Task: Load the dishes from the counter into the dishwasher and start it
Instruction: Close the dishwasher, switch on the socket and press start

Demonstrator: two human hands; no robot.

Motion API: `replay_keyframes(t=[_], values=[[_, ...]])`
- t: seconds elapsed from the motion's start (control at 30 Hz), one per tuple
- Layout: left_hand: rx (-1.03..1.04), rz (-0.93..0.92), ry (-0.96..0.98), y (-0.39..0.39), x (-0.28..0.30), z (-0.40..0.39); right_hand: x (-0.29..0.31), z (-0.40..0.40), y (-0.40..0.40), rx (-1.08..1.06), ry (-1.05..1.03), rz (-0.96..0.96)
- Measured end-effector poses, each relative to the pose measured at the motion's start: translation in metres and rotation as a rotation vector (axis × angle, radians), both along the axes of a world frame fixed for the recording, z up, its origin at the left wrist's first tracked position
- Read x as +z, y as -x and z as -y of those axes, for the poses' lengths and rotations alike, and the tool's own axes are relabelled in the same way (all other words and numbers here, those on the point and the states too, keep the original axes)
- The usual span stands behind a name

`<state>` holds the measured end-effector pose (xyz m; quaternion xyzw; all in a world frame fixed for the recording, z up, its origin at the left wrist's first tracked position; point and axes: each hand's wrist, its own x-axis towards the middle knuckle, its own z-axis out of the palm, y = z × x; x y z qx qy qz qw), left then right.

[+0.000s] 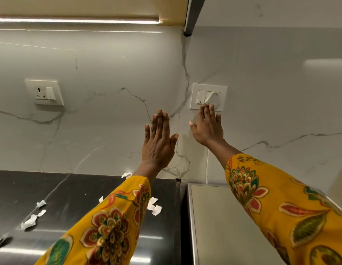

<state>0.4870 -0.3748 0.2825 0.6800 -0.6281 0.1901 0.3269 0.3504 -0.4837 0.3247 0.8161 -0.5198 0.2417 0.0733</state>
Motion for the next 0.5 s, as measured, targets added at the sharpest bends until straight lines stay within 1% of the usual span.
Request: replay_keyframes(t=[0.13,0.23,0.3,0.5], values=[[-0.002,-0.022,-0.026,-0.011,-0.007,0.008,0.001,0.011,-0.011,-0.047,0.067,-0.038],[-0.012,-0.030,-0.053,-0.019,-0.014,0.012,0.002,0.016,-0.018,-0.129,0.116,-0.047],[-0.016,-0.030,-0.064,-0.025,-0.019,0.015,0.005,0.018,-0.020,-0.175,0.117,-0.037],[-0.020,-0.041,-0.096,-0.038,-0.032,0.023,0.009,0.030,-0.023,-0.212,0.102,-0.052]])
